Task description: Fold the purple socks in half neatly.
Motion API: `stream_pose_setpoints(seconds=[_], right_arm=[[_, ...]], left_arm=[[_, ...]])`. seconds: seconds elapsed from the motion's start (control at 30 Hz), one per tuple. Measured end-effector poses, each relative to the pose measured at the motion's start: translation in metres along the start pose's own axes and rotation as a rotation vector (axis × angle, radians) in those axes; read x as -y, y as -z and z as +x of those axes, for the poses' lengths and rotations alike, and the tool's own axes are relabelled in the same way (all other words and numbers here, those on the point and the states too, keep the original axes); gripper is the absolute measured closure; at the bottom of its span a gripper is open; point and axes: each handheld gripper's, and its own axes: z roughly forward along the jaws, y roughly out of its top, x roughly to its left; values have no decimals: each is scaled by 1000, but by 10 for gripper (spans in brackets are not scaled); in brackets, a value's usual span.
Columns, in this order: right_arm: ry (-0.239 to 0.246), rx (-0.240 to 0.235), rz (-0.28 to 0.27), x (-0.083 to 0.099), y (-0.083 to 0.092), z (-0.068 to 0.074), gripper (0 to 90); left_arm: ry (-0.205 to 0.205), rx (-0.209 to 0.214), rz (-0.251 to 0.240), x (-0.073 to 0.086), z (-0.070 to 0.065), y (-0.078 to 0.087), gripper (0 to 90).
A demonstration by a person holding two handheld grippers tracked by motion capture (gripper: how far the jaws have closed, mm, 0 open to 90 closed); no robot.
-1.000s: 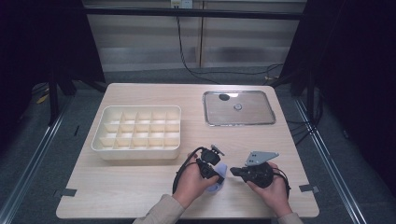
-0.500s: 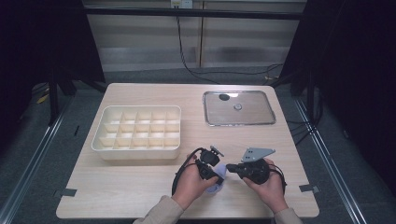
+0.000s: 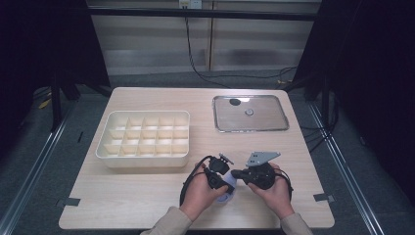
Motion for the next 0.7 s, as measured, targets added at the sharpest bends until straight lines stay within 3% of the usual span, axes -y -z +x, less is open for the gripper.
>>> stream_pose_setpoints(seconds=[0.33, 0.7], right_arm=[[-8, 6, 30, 4, -10, -1, 900], [17, 21, 59, 5, -15, -1, 900]], left_arm=[[4, 7, -14, 2, 2, 0, 846], [4, 12, -31, 4, 3, 0, 845]])
